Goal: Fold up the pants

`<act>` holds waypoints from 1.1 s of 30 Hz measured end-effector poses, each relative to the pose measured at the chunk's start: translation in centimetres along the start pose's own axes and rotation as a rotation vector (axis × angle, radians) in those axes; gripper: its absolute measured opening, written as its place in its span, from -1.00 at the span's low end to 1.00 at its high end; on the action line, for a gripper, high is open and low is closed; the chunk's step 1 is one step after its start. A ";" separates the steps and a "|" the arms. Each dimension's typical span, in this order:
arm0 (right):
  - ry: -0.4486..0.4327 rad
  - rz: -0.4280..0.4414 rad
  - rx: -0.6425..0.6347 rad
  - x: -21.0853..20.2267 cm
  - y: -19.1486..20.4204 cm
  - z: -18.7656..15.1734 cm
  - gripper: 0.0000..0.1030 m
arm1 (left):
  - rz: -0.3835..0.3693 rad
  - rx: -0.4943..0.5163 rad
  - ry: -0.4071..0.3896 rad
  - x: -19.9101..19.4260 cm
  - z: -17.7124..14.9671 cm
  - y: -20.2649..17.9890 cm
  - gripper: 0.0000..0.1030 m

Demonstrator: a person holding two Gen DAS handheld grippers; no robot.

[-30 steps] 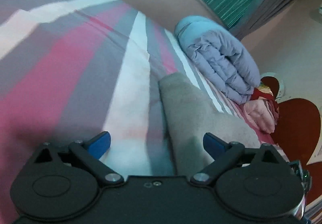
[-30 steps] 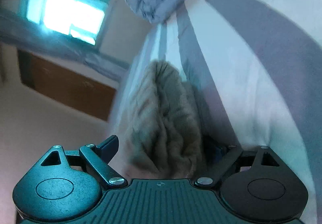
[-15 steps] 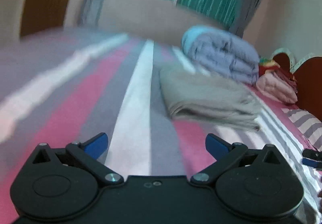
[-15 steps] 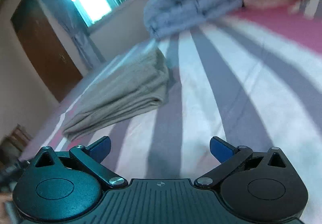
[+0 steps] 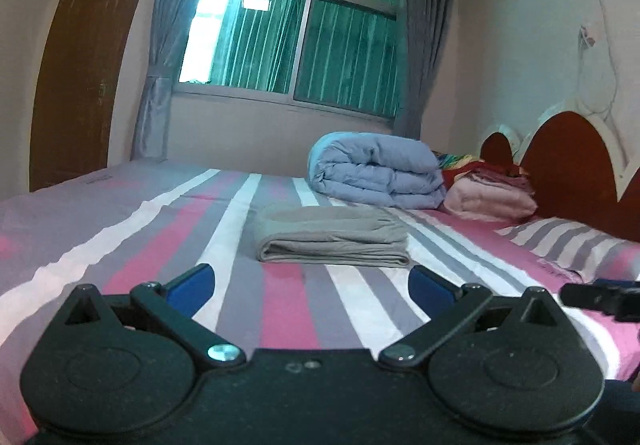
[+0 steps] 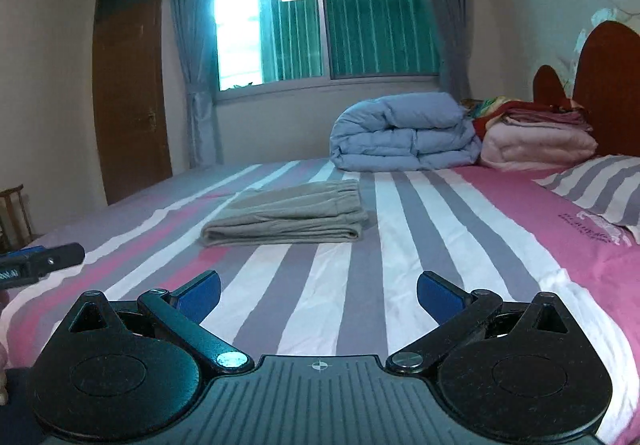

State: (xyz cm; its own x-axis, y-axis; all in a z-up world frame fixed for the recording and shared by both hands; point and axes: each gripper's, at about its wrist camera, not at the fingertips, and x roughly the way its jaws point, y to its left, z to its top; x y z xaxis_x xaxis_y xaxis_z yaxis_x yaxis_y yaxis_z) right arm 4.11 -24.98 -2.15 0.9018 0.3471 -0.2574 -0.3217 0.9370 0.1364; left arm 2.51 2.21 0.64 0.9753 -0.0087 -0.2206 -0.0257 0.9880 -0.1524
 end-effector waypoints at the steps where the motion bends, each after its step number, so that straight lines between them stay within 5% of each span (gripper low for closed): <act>1: 0.004 -0.001 0.000 -0.5 0.2 0.0 1.00 | 0.010 -0.008 0.013 -0.4 -0.1 -0.2 0.88; 5: -0.029 -0.001 -0.027 -3.8 1.1 -0.2 1.00 | 0.015 -0.006 0.003 -2.4 -0.5 -0.8 0.88; 33: -0.011 0.000 -0.054 -2.8 1.3 -0.6 1.00 | 0.003 0.056 0.016 -1.4 -1.5 -1.4 0.88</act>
State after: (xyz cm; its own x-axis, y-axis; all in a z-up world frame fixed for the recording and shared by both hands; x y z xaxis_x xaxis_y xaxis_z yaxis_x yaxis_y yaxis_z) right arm 0.93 -24.69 -1.84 0.9048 0.3469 -0.2470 -0.3366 0.9379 0.0842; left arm 0.85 0.61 -0.27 0.9717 -0.0078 -0.2359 -0.0158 0.9951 -0.0980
